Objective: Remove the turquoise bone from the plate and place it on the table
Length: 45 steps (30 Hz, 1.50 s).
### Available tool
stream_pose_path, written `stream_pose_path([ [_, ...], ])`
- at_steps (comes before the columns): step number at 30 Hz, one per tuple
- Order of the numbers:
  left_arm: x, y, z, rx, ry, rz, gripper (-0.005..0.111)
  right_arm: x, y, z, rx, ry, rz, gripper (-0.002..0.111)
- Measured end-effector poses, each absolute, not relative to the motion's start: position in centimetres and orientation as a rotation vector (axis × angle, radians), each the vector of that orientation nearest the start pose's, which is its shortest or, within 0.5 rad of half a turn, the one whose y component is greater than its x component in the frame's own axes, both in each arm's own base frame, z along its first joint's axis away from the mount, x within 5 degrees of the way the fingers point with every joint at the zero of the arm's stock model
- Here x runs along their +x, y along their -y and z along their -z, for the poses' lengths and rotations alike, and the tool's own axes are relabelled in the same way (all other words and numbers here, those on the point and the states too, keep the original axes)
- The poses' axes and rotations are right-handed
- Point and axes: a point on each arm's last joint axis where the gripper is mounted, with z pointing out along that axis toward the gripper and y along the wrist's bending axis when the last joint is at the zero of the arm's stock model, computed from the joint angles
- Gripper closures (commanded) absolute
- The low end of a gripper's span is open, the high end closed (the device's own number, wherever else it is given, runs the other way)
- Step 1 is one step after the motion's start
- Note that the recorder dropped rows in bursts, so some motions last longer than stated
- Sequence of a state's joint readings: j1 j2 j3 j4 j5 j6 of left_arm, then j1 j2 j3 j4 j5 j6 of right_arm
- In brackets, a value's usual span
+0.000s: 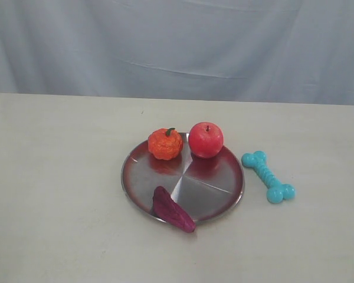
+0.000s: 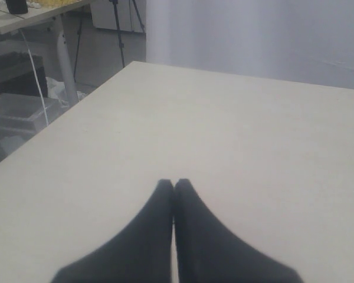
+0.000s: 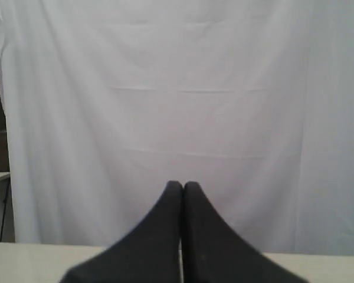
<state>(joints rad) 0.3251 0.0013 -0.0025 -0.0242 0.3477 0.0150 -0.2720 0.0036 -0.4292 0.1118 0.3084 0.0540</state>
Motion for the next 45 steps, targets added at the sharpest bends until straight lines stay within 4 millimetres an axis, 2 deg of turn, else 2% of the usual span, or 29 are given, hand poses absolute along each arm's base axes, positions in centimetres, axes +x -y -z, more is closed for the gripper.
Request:
stream_pose_path([
  [5, 5.1, -1.6, -18.3, -0.298, -1.811, -0.216, 0.107, 2.7, 0.6, -29.6, 0.269, -1.428, 0.104, 0.109],
  [10, 5.1, -1.6, -18.3, -0.298, -1.811, -0.216, 0.107, 4.0, 1.0, -26.0, 0.271, -1.543, 0.143, 0.109],
  [19, 5.1, -1.6, -18.3, -0.298, -1.811, -0.216, 0.107, 5.3, 1.5, -19.7, 0.353, -1.663, 0.094, 0.109],
  [30, 5.1, -1.6, -18.3, -0.298, -1.811, -0.216, 0.107, 5.1, 1.7, -18.3, 0.345, -1.799, 0.158, 0.109],
  [45, 5.1, -1.6, -18.3, -0.298, -1.811, -0.216, 0.107, 5.1, 1.7, -18.2, 0.370, -1.805, 0.142, 0.109],
])
